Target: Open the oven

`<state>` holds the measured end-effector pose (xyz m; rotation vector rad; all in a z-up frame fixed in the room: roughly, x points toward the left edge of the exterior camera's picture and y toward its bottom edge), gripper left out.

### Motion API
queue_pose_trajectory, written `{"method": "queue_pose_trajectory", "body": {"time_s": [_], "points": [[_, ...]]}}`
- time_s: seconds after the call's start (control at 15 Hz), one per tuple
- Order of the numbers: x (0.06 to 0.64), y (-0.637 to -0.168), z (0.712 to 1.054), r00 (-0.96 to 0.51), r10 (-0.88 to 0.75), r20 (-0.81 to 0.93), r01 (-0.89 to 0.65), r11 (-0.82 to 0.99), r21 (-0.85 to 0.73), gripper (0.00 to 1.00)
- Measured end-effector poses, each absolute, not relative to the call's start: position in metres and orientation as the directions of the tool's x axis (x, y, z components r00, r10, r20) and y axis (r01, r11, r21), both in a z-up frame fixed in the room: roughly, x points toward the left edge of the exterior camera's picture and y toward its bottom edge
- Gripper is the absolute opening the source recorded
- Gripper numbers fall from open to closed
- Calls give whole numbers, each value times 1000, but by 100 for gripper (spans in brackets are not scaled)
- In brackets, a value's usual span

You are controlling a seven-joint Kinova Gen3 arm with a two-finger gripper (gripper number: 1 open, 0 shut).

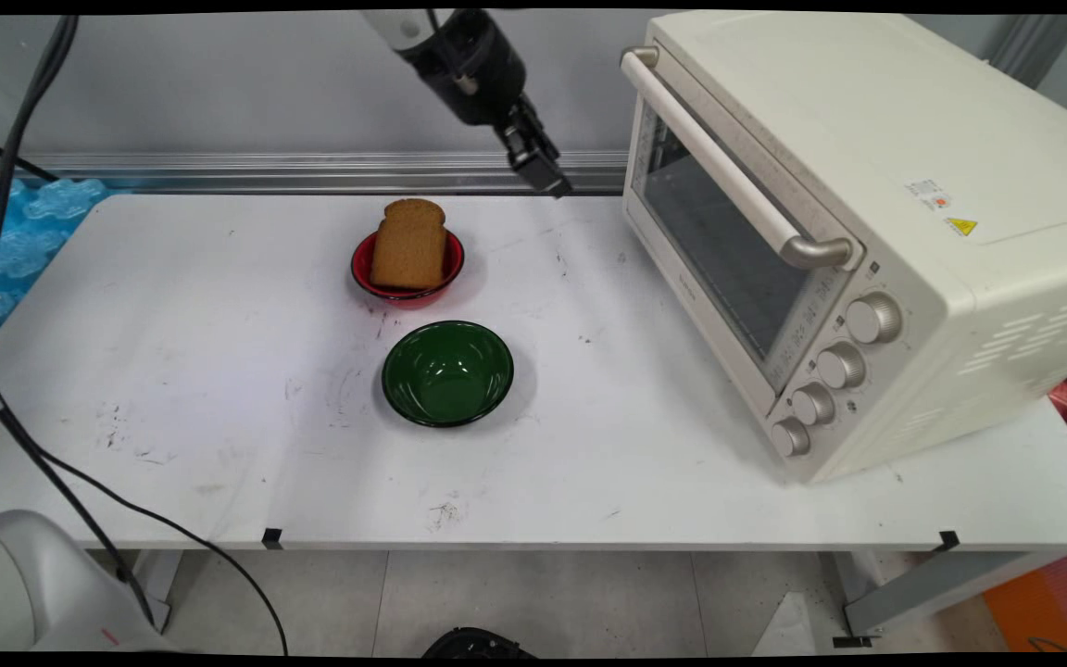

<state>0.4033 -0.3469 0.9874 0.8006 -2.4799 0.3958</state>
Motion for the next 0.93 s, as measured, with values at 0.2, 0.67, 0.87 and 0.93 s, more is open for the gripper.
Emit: {"method": "queue_pose_trajectory", "body": {"time_s": [0.2,0.67,0.87,0.93], "points": [[391,-359,996,-692,-453,563,-612,781,-123,0],[364,-379,1010,-684,-437,584,-608,784,-125,0],[352,-383,1017,-686,-434,584,-604,787,-125,0],[349,-383,1019,-689,-432,582,-601,789,-126,0]]}}
